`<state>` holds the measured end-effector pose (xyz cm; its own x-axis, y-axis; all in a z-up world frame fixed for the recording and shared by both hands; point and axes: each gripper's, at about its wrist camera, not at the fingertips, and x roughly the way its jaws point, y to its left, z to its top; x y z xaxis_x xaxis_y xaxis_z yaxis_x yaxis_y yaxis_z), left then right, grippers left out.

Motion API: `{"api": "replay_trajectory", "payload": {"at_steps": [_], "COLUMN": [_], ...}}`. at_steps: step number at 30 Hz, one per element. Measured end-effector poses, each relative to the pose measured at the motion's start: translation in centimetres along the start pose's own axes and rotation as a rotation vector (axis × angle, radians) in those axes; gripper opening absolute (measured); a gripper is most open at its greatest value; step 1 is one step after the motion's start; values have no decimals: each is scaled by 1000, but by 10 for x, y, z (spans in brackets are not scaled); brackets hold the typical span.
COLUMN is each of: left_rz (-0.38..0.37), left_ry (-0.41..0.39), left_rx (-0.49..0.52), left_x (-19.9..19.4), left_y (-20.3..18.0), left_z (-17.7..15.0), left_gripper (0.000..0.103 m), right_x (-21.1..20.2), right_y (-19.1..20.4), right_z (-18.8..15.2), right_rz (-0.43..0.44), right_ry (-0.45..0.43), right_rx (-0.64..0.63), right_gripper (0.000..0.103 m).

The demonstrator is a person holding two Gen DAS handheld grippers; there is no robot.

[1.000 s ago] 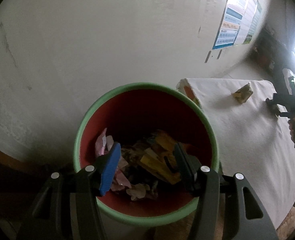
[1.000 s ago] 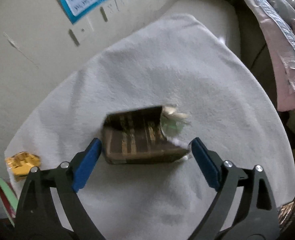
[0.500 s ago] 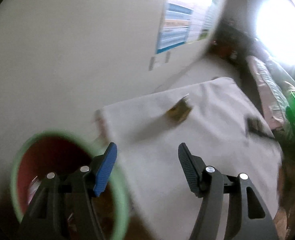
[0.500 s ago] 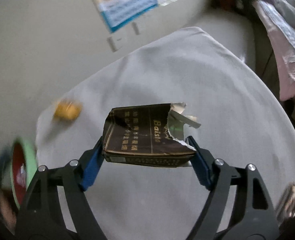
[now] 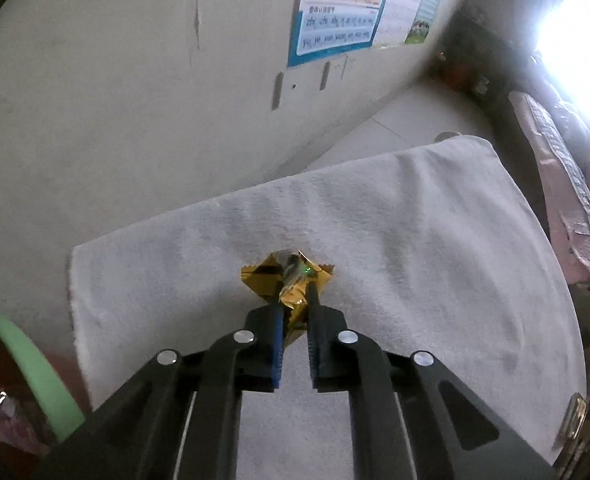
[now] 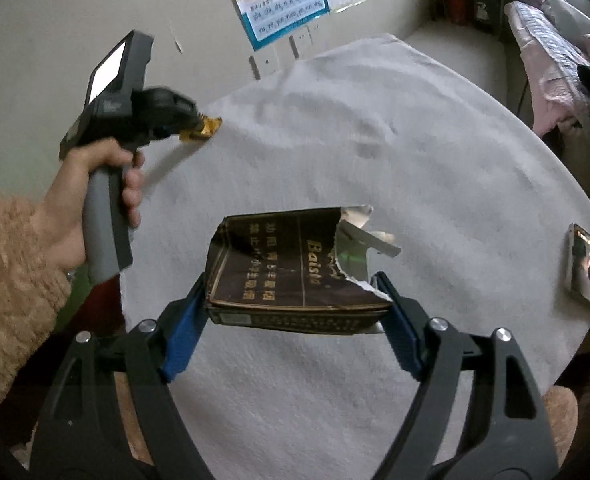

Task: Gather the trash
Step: 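Carry the brown carton and gold wrapper over the green bucket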

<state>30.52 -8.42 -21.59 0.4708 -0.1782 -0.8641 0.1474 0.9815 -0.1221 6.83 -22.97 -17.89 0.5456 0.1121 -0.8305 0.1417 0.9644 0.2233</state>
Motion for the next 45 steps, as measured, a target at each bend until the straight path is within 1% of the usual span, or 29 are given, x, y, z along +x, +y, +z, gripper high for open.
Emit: {"api": "replay_trajectory", "payload": {"at_steps": [3,7,10,12,18,22,29,38,45], "left_rz": [7,-9,-30,-16,-1,4,14,65,93], "left_ry": [-22,-72,-105,-128,-153,-172,-190,-202,-211], "left_rx": [42,65,77,101,117,129,104,75,34], "left_x": [-20,-67,-103,-125,-161,-173,-183,-192,-196], "left_y": [2,11,18,22,38,43,57,81,101], "left_z": [-9,-25,-47,-64,-90,-94,-101,-106,-106], "left_gripper": [5,5,5,5,5,5,5,6,5], "right_x": [-3,-3,-5,-8,-13,-17,-20,-18,-20], "right_y": [-2,-3,-3,-1,11,24,46,74,95], "right_z": [-1,-2,-1,-1,-3,-2,-2,-2,7], "right_rz": [1,-7,-18,-22,-31,-28,-18,9,32], "right_ry": [-9,-11,-19,-26,-32,-37,-37,-34,-46], "right_rx": [6,16,17,13,-21,-48,-102,-159,-212], "right_gripper": [78,78,78,78,78,78,78,78,78]}}
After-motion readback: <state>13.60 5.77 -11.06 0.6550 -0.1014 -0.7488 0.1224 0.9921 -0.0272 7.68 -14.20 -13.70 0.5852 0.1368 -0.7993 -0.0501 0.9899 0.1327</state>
